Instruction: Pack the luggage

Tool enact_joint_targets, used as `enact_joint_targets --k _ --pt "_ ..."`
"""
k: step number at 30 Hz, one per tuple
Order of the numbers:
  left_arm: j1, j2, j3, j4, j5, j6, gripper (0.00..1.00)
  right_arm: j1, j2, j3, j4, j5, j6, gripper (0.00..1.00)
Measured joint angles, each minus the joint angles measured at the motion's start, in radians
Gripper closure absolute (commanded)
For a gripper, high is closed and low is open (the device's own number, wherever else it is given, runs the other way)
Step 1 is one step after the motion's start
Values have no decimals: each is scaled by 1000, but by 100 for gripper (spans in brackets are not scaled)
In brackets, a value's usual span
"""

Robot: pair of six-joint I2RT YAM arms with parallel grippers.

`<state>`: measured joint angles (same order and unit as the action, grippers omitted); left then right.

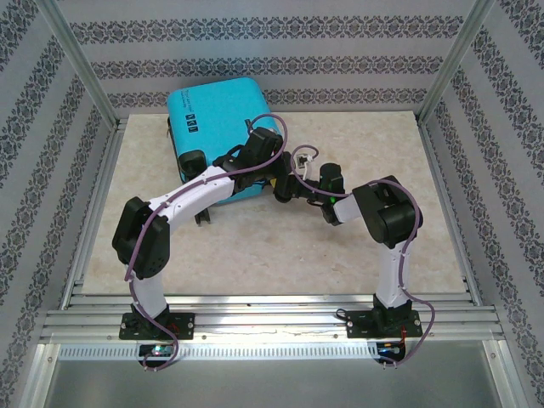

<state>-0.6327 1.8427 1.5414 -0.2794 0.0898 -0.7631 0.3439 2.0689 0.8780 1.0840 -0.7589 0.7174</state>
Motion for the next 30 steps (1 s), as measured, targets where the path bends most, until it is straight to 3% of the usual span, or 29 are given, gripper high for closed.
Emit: enact_joint_targets --k 7,12,22,30 --pt "2 0 2 1 8 -5 90 -34 41 8 81 -64 95 64" --pt "5 0 2 1 12 -5 90 -43 48 10 96 -79 137 69" --pt "10 0 3 3 11 -5 90 -45 81 46 125 -117 180 60" --pt "15 0 4 3 12 -5 90 -45 113 78 142 -153 217 60"
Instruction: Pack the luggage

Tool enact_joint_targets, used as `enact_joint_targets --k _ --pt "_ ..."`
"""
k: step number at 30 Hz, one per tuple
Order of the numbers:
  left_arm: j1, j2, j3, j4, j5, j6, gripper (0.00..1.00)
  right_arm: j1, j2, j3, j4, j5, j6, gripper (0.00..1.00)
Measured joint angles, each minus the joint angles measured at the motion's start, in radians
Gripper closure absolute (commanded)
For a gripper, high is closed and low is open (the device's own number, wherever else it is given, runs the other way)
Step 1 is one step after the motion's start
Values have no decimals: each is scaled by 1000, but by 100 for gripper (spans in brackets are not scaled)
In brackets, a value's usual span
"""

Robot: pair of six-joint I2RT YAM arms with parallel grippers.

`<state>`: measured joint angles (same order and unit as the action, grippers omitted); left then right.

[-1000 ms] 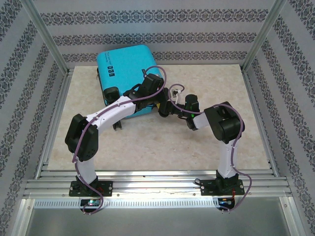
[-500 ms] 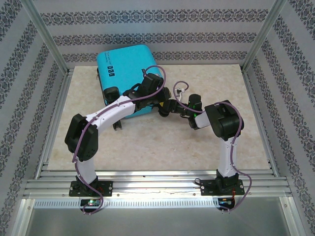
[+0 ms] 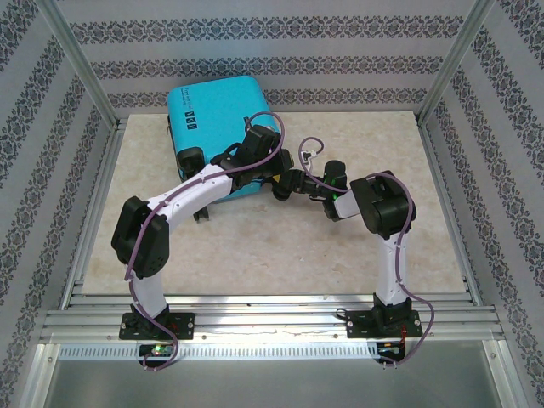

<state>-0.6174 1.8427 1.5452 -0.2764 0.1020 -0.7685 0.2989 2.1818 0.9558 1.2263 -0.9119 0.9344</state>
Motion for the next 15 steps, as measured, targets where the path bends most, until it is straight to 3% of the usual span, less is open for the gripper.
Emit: enact_joint_targets --k 15 --pt "1 0 0 0 2 0 91 12 43 23 58 -28 97 75"
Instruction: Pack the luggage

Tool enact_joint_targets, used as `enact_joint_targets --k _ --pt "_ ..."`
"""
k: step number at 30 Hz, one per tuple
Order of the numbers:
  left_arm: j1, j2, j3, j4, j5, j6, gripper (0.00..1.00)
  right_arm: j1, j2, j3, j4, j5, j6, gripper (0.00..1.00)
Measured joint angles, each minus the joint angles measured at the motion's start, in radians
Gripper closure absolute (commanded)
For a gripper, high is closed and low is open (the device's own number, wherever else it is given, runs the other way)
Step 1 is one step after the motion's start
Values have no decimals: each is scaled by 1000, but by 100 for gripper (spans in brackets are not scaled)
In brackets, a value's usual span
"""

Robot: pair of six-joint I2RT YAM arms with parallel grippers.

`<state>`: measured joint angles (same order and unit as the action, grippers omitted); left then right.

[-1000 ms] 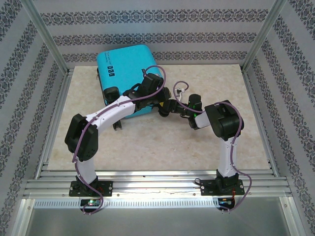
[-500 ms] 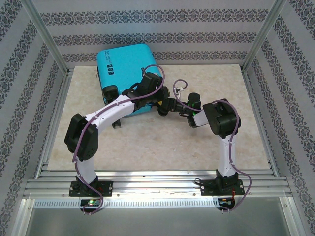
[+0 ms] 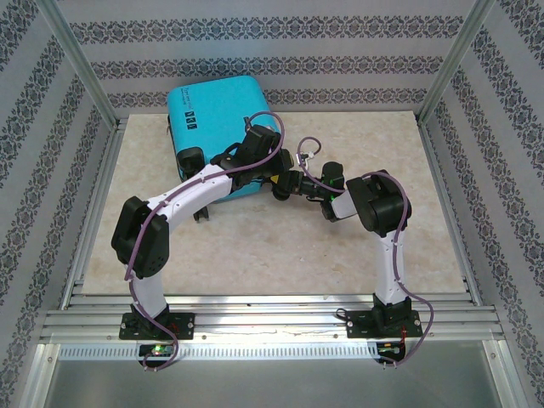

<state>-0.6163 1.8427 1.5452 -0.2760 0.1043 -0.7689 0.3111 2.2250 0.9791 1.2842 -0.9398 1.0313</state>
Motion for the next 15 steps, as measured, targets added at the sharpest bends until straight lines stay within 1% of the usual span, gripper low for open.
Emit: enact_joint_targets --k 5,12,15 --pt "2 0 0 7 0 0 91 -1 6 5 12 -9 20 85" --pt "2 0 0 12 0 0 91 -1 5 7 36 -15 21 87" --pt "2 0 0 12 0 0 91 -1 3 3 44 -15 19 92"
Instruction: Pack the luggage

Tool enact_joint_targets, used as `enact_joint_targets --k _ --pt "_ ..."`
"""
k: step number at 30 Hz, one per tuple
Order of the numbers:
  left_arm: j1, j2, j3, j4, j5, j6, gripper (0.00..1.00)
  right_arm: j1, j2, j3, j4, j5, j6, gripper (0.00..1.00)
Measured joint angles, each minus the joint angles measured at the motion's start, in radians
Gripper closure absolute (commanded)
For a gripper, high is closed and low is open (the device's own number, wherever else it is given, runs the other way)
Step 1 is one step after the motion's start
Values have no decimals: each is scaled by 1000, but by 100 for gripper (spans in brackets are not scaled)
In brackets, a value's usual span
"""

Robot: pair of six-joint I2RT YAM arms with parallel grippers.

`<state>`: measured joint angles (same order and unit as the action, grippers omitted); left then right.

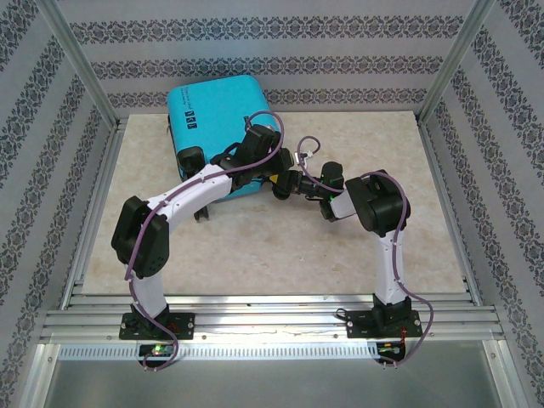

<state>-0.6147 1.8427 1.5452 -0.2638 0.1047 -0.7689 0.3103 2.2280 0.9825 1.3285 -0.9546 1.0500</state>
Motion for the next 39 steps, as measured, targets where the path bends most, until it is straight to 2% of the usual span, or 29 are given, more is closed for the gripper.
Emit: enact_joint_targets --k 3,9,19,30,39 --pt "0 0 0 1 0 0 91 0 -7 -9 12 1 -2 100" --pt "0 0 0 2 0 0 93 0 -20 -31 10 32 -13 100" --pt "-1 -1 -11 11 27 0 96 2 -110 -122 -80 153 -129 100" --pt "-1 -45 -86 61 37 9 100 47 -273 -133 -446 321 -393 100" --pt "-6 -116 -162 47 56 86 100 72 -376 -134 -688 407 -580 100"
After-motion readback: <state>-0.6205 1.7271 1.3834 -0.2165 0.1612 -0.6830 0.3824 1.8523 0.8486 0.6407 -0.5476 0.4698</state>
